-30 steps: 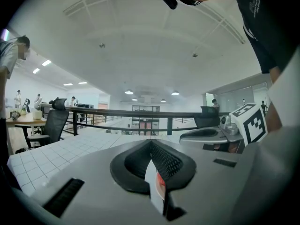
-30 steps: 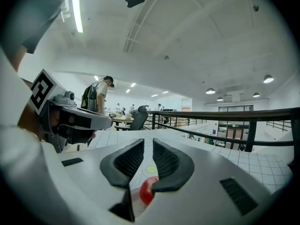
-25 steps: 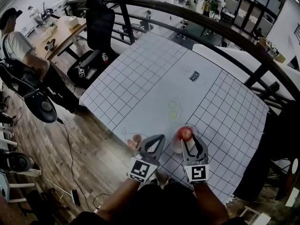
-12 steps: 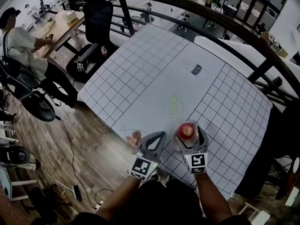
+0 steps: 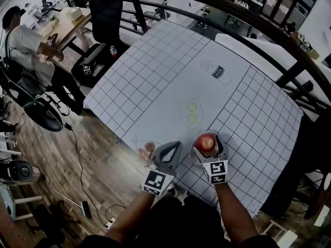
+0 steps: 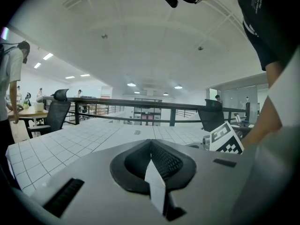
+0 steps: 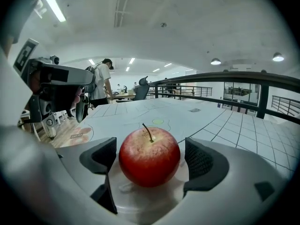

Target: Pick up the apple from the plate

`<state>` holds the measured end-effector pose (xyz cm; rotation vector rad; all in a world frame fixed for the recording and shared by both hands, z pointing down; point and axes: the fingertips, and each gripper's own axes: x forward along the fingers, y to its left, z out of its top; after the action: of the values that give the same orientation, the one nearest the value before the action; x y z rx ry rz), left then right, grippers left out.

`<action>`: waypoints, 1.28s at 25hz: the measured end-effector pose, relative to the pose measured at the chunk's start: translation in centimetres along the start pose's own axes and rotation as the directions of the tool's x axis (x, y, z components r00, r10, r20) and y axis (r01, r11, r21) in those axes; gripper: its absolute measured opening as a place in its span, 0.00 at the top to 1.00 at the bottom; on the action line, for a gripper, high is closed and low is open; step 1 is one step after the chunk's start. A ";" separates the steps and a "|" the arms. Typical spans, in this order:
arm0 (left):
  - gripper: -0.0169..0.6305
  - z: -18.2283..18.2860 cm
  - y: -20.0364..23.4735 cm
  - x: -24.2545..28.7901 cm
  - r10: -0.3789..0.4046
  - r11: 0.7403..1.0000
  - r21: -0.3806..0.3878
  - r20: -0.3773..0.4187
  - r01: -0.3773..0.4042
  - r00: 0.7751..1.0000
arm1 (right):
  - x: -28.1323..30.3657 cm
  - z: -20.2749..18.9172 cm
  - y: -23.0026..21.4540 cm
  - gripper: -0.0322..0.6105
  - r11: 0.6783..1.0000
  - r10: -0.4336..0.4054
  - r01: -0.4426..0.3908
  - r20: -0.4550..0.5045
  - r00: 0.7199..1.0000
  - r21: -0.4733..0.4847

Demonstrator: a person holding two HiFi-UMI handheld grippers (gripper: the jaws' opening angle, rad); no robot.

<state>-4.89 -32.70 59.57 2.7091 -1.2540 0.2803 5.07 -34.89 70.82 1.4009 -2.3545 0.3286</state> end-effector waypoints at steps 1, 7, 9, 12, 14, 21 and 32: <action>0.94 -0.1 0.0 0.0 0.001 1.000 0.000 -0.003 -0.001 1.000 | 0.0 0.0 -0.1 0.27 1.000 -0.003 0.003 -0.002 1.000 -0.001; 0.94 0.0 0.0 0.2 0.011 1.000 0.004 -0.004 -0.011 1.000 | 0.5 -0.8 -0.6 0.27 1.000 -0.006 0.006 -0.028 1.000 -0.007; 0.94 -0.1 0.1 0.1 0.013 1.000 0.001 -0.007 -0.013 1.000 | 0.6 -0.9 -0.6 0.27 1.000 -0.003 0.003 -0.041 0.999 -0.005; 0.94 -0.3 0.1 0.1 0.011 1.000 0.002 -0.014 -0.011 1.000 | 0.7 -1.1 -0.7 0.28 1.000 -0.001 0.000 -0.052 0.999 -0.004; 0.94 -0.3 0.0 0.1 0.008 1.000 0.003 -0.015 -0.008 1.000 | 0.7 -1.1 -0.6 0.29 1.000 0.004 -0.005 -0.056 0.998 -0.012; 0.94 0.1 -0.2 0.3 0.003 1.000 0.011 -0.004 -0.003 1.000 | 0.6 -1.0 -0.7 0.29 1.000 0.006 -0.007 -0.050 0.999 -0.017; 0.94 0.9 -0.4 -1.8 0.000 0.999 0.032 0.008 -0.001 1.000 | -2.5 2.0 0.9 0.29 1.000 -0.002 0.002 0.007 1.000 -0.021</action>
<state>-5.66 -31.28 58.27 2.7390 -1.2628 0.2927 4.93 -33.25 67.93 1.3971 -2.3550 0.2986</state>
